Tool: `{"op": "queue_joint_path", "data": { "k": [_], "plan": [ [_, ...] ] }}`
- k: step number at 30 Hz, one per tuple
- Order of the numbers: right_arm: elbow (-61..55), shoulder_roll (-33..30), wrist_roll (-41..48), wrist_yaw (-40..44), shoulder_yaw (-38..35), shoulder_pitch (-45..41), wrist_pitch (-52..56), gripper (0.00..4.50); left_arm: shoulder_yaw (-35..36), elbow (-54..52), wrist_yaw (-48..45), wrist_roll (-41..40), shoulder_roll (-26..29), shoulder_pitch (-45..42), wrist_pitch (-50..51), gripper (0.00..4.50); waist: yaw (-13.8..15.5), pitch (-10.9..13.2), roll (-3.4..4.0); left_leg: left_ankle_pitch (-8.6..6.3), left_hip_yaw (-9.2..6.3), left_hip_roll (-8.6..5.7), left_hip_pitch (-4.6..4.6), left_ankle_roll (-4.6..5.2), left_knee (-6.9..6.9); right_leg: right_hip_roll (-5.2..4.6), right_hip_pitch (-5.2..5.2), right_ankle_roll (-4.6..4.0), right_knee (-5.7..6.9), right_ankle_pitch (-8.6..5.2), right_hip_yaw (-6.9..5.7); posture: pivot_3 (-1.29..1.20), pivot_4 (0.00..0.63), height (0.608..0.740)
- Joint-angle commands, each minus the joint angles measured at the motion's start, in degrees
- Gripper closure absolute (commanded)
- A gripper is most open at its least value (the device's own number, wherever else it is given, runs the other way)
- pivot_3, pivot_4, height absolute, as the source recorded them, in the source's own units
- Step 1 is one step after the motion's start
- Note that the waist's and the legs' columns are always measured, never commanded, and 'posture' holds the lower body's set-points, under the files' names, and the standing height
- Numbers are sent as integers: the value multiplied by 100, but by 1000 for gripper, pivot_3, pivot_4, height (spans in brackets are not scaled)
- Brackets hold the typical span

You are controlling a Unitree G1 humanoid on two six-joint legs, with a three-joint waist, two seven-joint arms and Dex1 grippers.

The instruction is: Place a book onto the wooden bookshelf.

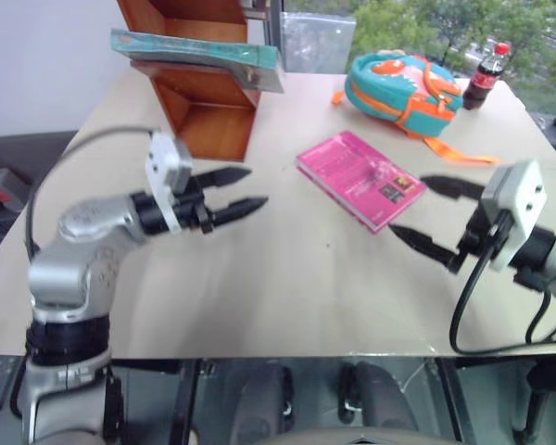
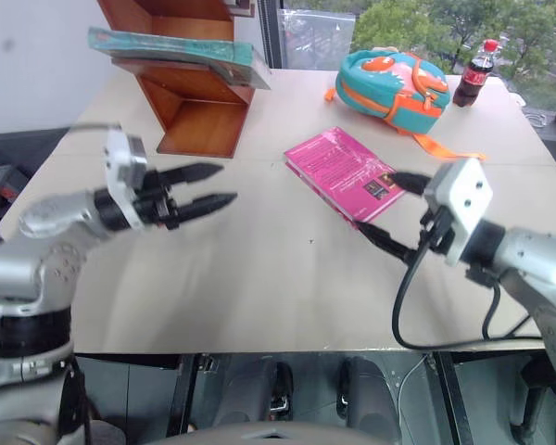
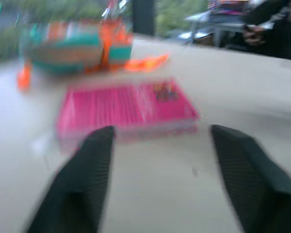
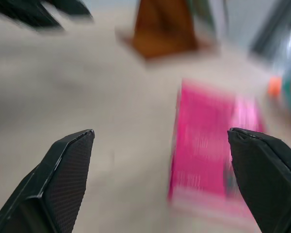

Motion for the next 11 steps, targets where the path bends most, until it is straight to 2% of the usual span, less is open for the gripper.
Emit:
{"op": "queue_joint_path", "data": {
  "k": [1, 6, 11],
  "plan": [
    [-50, -155, -171, 321, -623, 619, -161, 0, 270, -357, 97, -147, 127, 252, -99, 58, 16, -1, 1, 0, -1, 0, 1, 0, 0, -1, 1, -1, -1, 0, -1, 0, 150, 740],
    [-171, -161, -391, 570, -1390, 1641, -239, 0, 516, -256, -19, 97, 448, 945, -450, 58, 18, -3, 6, -11, -4, -3, 4, 13, -2, -10, 6, -23, -7, -14, -3, 0, 150, 740],
    [-283, -151, -308, 676, -1890, 2047, -119, 0, 589, -226, -178, 5, 705, 1219, -572, 58, 20, -2, 7, -32, -8, 0, 3, -5, -7, -36, 3, -25, -14, -15, -7, 0, 150, 740]
  ]
}}
